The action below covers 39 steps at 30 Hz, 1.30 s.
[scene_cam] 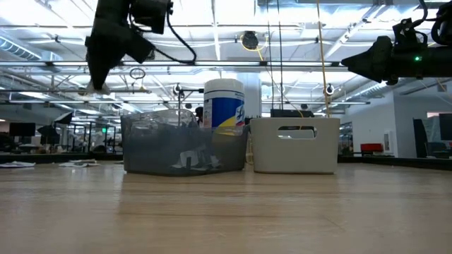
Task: Pick & Place First Aid Supplies
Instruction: Put the towelette pack into the bottom black bin
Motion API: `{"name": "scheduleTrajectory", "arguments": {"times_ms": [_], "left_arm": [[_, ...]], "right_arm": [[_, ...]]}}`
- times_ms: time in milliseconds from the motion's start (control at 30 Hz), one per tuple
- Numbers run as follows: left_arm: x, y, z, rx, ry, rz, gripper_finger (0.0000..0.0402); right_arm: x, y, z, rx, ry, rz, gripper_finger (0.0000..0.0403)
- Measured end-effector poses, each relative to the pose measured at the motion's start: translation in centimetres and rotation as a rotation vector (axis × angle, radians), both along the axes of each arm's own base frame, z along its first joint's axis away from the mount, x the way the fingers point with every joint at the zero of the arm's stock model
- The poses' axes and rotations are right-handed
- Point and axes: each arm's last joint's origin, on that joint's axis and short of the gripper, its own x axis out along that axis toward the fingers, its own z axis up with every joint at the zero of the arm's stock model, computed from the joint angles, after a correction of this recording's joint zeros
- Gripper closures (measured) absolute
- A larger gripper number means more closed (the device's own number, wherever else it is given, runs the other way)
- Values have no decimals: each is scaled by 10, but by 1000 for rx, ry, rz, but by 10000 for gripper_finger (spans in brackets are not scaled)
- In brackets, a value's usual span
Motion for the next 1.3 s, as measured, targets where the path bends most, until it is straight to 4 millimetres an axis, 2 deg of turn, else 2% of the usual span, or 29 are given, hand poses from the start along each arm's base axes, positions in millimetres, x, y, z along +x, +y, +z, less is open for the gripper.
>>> {"name": "scheduleTrajectory", "arguments": {"times_ms": [567,867,1100,1300], "left_arm": [[114,10,6,-16,-37,-47,393],[156,7,4,-38,-59,-66,393],[181,-13,-33,-46,-35,-112,393],[191,-20,-67,-48,-11,-133,393]], "right_arm": [[0,0,0,0,0,0,140],[0,0,0,0,0,0,140],[0,0,0,0,0,0,140],[0,0,0,0,0,0,140]]}}
